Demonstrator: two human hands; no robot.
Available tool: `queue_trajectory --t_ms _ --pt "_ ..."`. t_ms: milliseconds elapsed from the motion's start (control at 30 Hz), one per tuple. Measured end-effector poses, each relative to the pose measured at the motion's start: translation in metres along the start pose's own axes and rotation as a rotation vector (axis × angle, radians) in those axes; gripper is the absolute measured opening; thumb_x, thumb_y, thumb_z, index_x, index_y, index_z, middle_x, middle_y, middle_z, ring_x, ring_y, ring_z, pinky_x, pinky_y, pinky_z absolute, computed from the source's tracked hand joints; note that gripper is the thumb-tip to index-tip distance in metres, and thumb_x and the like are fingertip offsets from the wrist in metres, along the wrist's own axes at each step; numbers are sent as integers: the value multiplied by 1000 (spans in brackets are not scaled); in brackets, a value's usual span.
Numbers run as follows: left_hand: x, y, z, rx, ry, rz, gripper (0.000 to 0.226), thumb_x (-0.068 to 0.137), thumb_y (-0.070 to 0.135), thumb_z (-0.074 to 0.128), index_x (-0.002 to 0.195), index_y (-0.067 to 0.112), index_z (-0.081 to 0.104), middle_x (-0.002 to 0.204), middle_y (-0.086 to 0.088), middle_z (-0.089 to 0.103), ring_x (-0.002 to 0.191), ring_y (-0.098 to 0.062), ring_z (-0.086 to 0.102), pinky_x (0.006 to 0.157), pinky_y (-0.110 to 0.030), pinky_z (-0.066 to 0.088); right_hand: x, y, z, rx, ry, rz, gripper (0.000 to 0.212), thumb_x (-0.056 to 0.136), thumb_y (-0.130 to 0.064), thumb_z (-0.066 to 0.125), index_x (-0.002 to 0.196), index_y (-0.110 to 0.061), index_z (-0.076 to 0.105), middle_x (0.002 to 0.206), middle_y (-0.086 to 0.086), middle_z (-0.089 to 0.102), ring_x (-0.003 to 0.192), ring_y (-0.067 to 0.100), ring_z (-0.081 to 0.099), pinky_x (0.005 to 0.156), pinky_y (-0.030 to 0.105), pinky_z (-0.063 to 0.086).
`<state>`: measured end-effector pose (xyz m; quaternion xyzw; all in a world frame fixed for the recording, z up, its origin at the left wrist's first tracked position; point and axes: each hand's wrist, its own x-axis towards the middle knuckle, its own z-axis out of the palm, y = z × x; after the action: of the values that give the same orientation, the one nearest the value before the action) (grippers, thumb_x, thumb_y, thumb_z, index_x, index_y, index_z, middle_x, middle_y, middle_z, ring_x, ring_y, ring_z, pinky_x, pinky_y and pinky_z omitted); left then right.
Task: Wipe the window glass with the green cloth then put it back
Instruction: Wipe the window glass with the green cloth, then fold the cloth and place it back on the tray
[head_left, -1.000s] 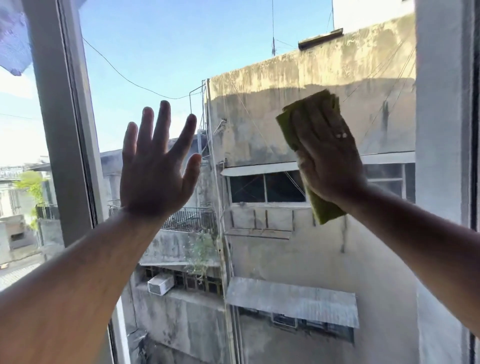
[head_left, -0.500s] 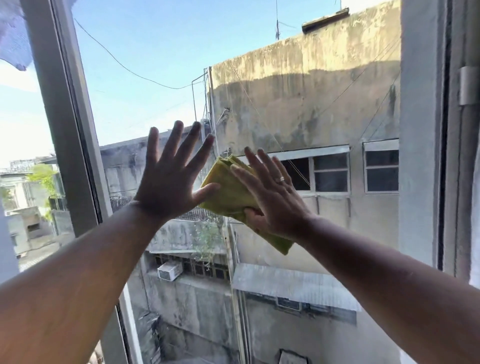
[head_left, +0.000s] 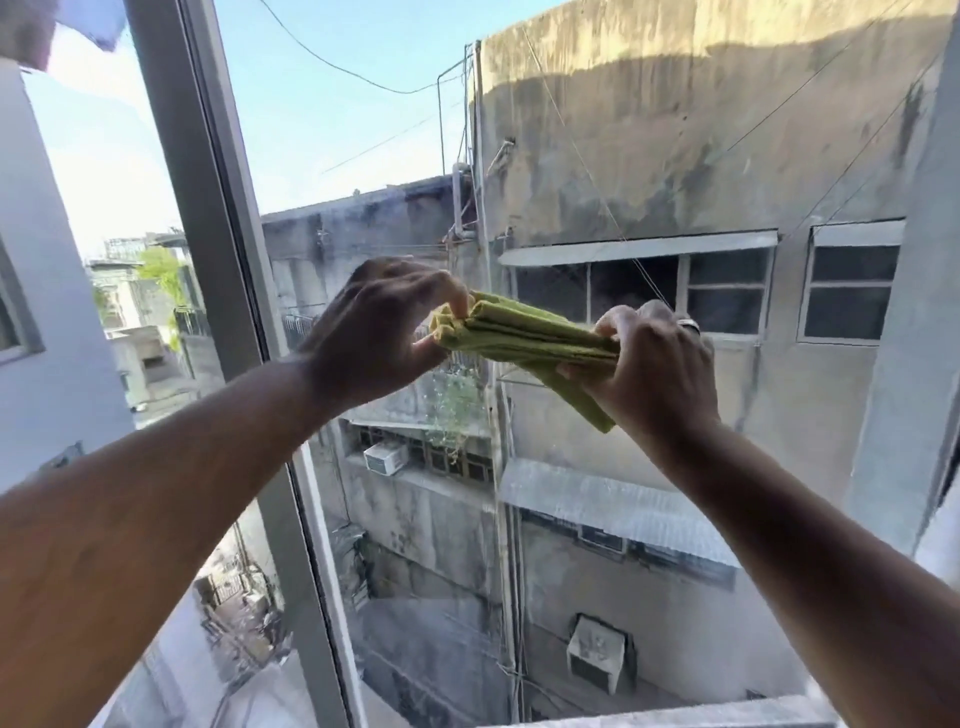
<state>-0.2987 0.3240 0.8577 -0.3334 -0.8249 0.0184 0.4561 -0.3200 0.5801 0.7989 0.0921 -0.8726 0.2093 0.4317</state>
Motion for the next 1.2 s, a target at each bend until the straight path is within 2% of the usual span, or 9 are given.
queue_trajectory --t_ms 100,200,300,433,533,667,867,1067,1200 --pt "-43 6 -1 -335 19 -207 27 87 23 61 102 1 63 92 -3 68 85 -10 62 81 -21 49 -17 -13 0 93 -155 -89 57 67 -76 61 90 -24 60 94 5 59 84 25 53 76 39 42" --pt "-108 3 -2 -650 -24 -473 21 81 24 60 97 11 57 82 6 54 73 4 51 66 -6 41 -52 -37 23 461 -501 -9 40 70 -48 84 83 -29 51 87 7 66 78 26 62 67 45 54" --pt "-216 -9 -1 -881 -27 -829 15 84 21 59 98 24 56 84 4 60 79 0 58 68 -19 51 -114 -74 76 912 -768 276 39 69 -19 91 95 -24 61 95 8 67 79 17 64 61 35 58" --pt "-399 -12 11 -894 -78 -1410 32 99 1 46 125 17 56 117 -17 66 112 -34 63 94 -52 57 -240 -143 167 1161 -1030 799 40 90 -7 71 127 -14 58 109 6 66 84 18 70 55 31 60" --pt "-537 1 22 -749 -311 -1635 33 99 1 49 131 3 60 122 -16 68 111 -29 62 99 -40 50 -356 -196 230 1141 -1182 1082 34 93 -2 64 127 -8 61 98 3 75 76 14 73 57 24 61" --pt "-715 49 46 -719 -483 -1868 25 100 7 52 117 -2 68 99 -11 65 90 -18 54 69 -27 40 -520 -240 304 936 -1330 1361 29 90 8 63 117 -4 64 85 5 78 73 15 74 64 22 62" --pt "-902 172 100 -875 -561 -2215 22 98 -1 55 114 -12 65 99 -16 66 92 -23 58 81 -35 45 -716 -220 364 454 -1325 1567 29 88 5 70 109 -12 59 96 13 64 75 23 61 67 32 49" --pt "-964 228 157 -897 -583 -2231 15 95 -3 59 100 10 66 93 -12 66 89 -20 60 79 -34 49 -813 -184 404 298 -1221 1528 36 84 3 77 116 -2 62 117 27 69 92 30 66 92 51 57" --pt "-956 221 159 -863 -650 -2181 31 97 -4 53 127 -2 63 117 -14 70 104 -20 65 86 -25 52 -820 -180 399 114 -1238 1227 34 89 -5 71 122 -6 61 122 18 69 102 29 65 92 34 52"
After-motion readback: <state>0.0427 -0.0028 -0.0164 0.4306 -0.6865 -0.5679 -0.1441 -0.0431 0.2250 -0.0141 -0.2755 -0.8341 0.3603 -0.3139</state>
